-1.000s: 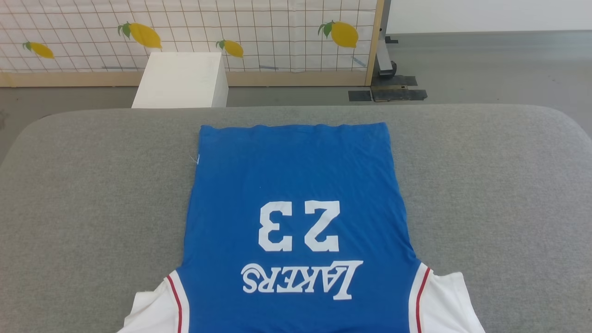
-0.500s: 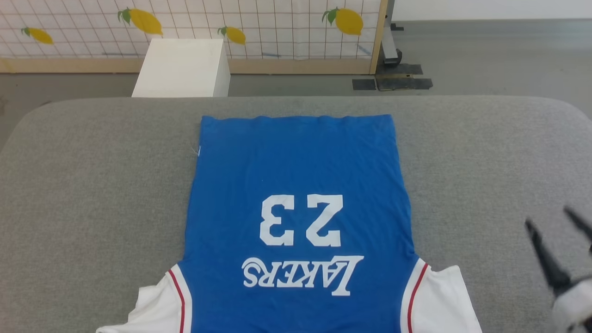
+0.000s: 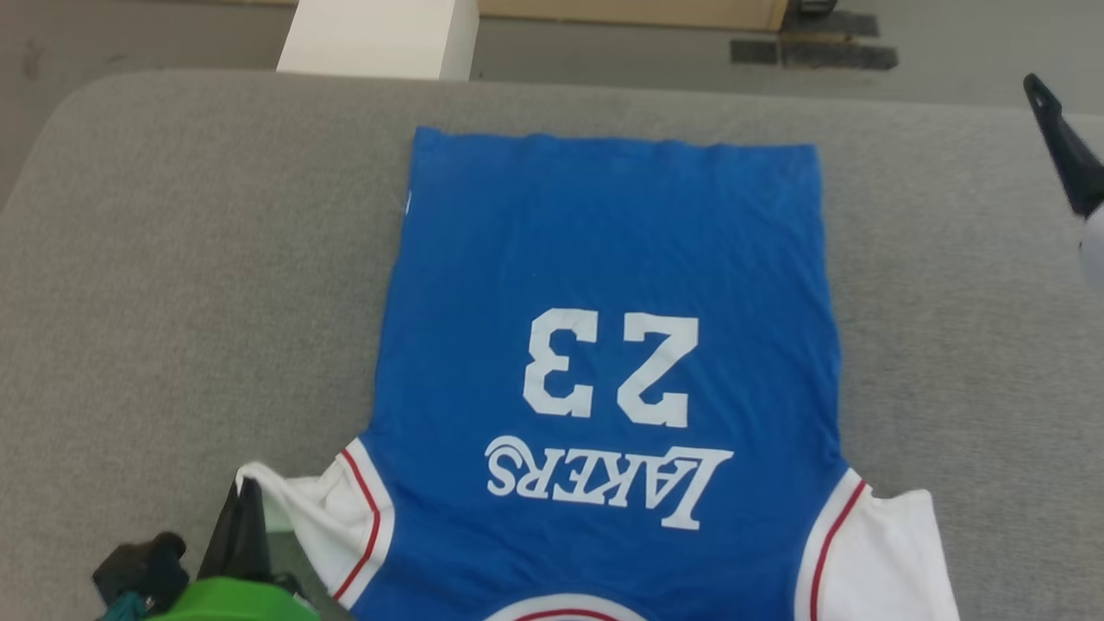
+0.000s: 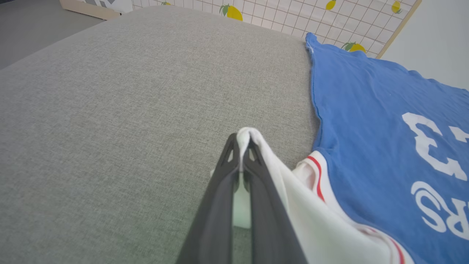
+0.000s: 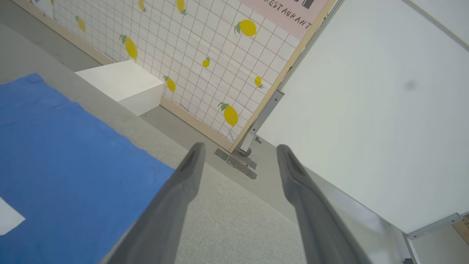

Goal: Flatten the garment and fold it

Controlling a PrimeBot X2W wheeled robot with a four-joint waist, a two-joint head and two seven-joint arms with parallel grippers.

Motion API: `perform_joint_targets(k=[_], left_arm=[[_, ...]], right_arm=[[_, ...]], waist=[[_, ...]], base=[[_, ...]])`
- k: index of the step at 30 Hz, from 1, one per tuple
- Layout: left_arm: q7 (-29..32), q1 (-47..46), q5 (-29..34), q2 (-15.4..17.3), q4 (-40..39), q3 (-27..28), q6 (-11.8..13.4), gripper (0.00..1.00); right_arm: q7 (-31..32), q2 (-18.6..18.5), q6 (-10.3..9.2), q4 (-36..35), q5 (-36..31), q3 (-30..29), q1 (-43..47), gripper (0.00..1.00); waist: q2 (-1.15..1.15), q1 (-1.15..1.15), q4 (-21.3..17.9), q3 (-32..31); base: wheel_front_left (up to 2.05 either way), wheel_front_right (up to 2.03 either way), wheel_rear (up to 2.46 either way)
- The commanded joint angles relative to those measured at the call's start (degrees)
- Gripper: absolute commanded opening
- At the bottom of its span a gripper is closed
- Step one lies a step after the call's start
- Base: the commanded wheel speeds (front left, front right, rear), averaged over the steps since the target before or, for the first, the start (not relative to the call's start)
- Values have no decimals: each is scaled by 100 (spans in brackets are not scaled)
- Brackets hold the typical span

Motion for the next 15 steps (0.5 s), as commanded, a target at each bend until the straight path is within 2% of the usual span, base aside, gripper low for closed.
perform_joint_targets(k=[1,5,9,13,15], left_arm=[[-22,-182,64,-77,-50,-6,-47,0],[-22,-479,195,-306,-120,-47,-151,0],[-22,-717,293,-507,-152,-125,-249,0],[-22,-915,350,-640,-149,-222,-322,0],[-22,-994,362,-678,-141,-274,-350,0]], right_arm=[[343,-132,-11,146,216,253,-301,100],[1725,-637,-11,529,936,1342,-1313,100],[2840,-845,-11,763,1772,2080,-2217,100],[3849,-706,-11,1306,2623,2156,-2810,100],[4185,-706,-11,1587,2660,2185,-2990,100]], waist=[[0,-1,527,634],[0,-1,848,1066],[0,-1,1131,1457],[0,-1,1391,1769],[0,-1,1502,1887]], base=[[0,0,0],[0,0,0],[0,0,0],[0,0,0],[0,0,0]])
